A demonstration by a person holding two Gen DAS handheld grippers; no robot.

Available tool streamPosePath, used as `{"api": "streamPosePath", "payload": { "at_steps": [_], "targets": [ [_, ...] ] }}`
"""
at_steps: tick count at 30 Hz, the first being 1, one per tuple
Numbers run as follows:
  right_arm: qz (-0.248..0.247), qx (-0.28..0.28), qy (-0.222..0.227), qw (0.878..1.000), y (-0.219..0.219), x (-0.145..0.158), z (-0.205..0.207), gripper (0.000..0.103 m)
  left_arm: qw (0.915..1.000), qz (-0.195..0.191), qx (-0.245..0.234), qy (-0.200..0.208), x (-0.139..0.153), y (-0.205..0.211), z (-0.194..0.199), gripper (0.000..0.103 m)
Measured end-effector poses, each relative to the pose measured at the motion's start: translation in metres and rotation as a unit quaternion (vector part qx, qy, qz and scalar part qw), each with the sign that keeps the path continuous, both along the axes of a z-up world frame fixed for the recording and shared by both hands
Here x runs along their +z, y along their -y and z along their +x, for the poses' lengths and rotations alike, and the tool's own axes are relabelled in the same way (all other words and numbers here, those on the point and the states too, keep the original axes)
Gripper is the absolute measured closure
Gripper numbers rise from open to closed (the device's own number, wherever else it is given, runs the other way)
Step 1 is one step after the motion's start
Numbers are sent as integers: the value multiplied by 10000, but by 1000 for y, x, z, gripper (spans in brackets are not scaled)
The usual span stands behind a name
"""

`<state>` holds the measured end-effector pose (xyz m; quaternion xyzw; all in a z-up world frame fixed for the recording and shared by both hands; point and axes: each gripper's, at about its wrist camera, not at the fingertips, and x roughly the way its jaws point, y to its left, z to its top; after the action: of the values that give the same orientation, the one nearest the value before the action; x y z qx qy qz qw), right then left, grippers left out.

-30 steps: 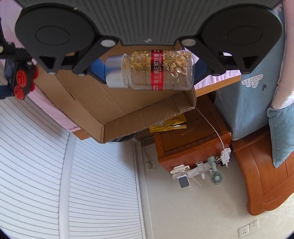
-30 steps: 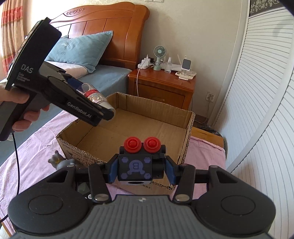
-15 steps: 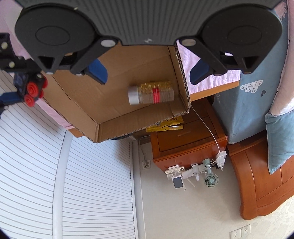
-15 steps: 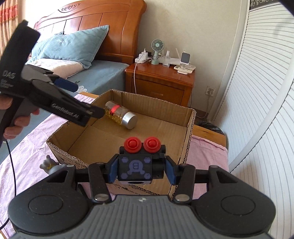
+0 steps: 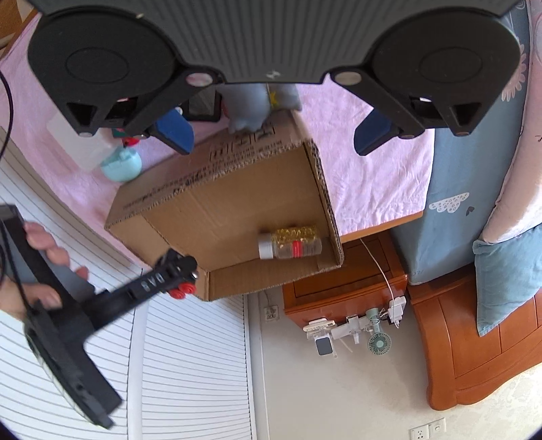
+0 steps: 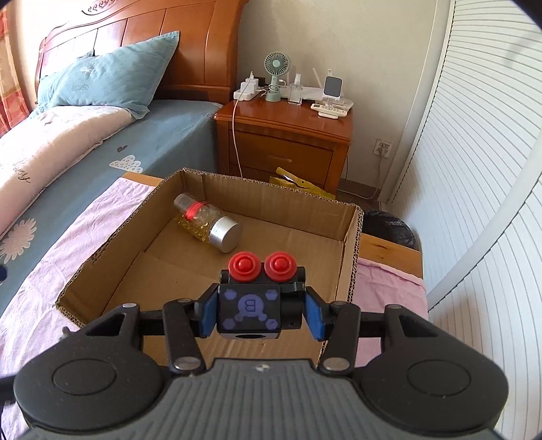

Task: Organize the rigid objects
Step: 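Lift the bottle into the box and open the left tool while the right tool carries the cube, then lower the black cube into the box and open the right tool, then move the right tool to the frosted white container while the left tool approaches the card pack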

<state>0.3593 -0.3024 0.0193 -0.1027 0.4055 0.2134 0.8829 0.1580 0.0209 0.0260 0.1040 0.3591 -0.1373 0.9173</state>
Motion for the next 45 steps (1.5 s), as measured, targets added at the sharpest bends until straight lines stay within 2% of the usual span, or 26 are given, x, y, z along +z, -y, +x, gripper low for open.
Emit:
{"api": "streamPosePath", "payload": {
  "at_steps": [6, 8, 9, 10, 12, 14, 22, 26, 33, 36, 45],
  "targets": [
    [-142, -150, -163, 9997, -17, -11, 38, 47, 9996, -26, 279, 31, -11, -9, -23, 3],
    [-175, -256, -128, 9994, -21, -13, 46, 44, 9994, 34, 330, 73, -13, -10, -28, 3],
    [-189, -337, -98, 9992, -22, -14, 49, 27, 9994, 31, 319, 86, -14, -10, -28, 3],
    [-178, -418, -110, 9989, -22, -14, 50, 7, 9994, 2, 325, 87, -15, -11, -29, 3],
    [73, -496, -110, 9987, -16, -11, 47, 0, 9994, -72, 330, 63, -16, -13, -29, 3],
    [189, -515, -136, 9984, -12, -7, 38, 0, 9993, -90, 358, 39, -17, -15, -30, 3],
    [131, -653, -56, 9978, 6, 12, -12, 0, 9989, -158, 440, 10, -16, -16, -38, 3],
    [109, -792, -139, 9967, 17, 11, -39, 0, 9986, -161, 500, 5, -16, -16, -43, 3],
    [-9, -1014, -298, 9944, 40, -16, -89, 0, 9983, -147, 551, -80, -22, -15, -53, 3],
    [-39, -1148, -517, 9920, 49, -34, -106, 0, 9984, -167, 529, -128, -25, -14, -57, 3],
    [-250, -1370, -842, 9867, 56, -76, -148, 0, 9982, -162, 459, -361, -42, -11, -68, 3]
  ]
}}
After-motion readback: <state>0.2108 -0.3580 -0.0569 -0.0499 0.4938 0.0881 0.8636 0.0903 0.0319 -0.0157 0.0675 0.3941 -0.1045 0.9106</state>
